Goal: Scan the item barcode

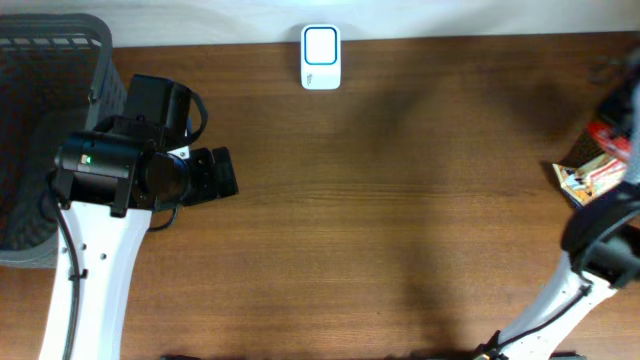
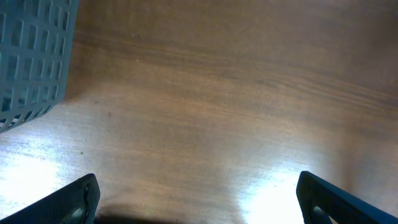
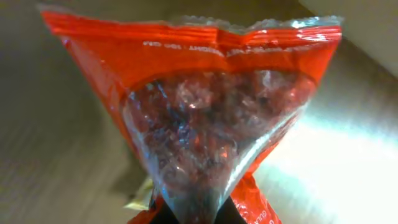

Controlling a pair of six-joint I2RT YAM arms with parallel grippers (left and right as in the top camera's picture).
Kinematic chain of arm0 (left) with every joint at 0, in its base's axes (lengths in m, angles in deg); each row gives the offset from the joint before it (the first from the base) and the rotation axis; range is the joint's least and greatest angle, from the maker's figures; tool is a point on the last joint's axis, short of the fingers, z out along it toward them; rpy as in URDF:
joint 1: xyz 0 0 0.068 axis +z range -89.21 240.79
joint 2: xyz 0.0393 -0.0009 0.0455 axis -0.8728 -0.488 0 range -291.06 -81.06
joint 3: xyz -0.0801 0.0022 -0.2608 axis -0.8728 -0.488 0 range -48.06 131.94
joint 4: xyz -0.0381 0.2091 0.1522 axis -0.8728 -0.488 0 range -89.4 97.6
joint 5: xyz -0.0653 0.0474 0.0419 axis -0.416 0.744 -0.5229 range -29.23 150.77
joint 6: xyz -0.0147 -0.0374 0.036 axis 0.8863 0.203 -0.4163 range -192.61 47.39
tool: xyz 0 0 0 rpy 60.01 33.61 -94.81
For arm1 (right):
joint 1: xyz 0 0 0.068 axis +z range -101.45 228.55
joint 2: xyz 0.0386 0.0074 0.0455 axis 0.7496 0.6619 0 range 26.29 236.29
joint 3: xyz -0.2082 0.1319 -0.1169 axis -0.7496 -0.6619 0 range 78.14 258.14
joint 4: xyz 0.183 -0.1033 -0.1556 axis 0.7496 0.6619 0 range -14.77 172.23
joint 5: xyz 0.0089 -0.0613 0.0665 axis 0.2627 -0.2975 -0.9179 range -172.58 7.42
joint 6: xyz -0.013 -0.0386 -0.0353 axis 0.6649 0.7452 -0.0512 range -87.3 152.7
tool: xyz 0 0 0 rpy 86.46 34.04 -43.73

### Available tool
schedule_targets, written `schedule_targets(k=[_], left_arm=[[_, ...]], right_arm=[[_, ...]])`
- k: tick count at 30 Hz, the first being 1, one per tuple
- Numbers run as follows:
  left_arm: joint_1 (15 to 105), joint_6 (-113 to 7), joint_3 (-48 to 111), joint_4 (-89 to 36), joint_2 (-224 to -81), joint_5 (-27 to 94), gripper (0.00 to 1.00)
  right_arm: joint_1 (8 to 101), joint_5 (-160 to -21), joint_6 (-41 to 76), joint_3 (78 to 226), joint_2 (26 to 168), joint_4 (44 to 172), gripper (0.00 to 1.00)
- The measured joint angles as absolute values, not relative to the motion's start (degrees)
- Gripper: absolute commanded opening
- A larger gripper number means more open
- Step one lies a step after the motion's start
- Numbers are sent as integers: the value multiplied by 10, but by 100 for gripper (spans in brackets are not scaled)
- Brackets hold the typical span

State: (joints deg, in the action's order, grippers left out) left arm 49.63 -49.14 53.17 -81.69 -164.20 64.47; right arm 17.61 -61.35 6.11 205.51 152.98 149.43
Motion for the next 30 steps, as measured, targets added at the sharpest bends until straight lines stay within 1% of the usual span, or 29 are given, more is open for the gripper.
schedule_targets(k=[3, 4, 6, 7, 8, 9, 10, 15, 18, 20, 22, 25, 26, 27, 30], left_arm=[[496, -491, 532, -817, -1642, 645, 99], [496, -491, 532, -817, -1642, 645, 99], [496, -491, 532, -817, -1642, 645, 99], [496, -491, 532, -817, -1642, 645, 99], [496, -491, 532, -817, -1642, 645, 99], [496, -491, 532, -817, -1642, 645, 99], [496, -491, 532, -817, -1642, 645, 99], [496, -491, 532, -817, -1642, 645, 99], [496, -491, 532, -817, -1642, 645, 99], [496, -491, 532, -817, -1642, 645, 99], [496, -491, 532, -817, -1642, 645, 99], [496, -491, 532, -817, -1642, 645, 99], [496, -491, 532, -816, -1642, 645, 99], [497, -491, 532, -817, -1642, 645, 99], [496, -491, 532, -816, -1642, 645, 99]], right_arm=[[91, -636, 56, 2055, 1532, 1525, 4], [81, -639, 57, 2053, 1533, 1526, 8], [72, -643, 55, 2020, 1537, 1503, 9], [71, -647, 55, 1991, 1542, 1488, 14], [71, -653, 55, 1962, 1546, 1464, 35], [71, -660, 55, 1922, 1551, 1430, 90], [71, -662, 54, 1899, 1553, 1409, 99], [71, -678, 54, 1881, 1548, 1408, 99], [71, -727, 55, 1877, 1440, 1425, 99], [71, -785, 63, 1878, 1306, 1446, 99], [71, -854, 73, 1880, 1230, 1482, 99], [78, -957, 129, 1882, 1193, 1588, 99], [81, -961, 136, 1882, 1193, 1593, 99], [101, -968, 150, 1878, 1188, 1636, 99], [199, -981, 182, 1834, 1128, 1645, 99]])
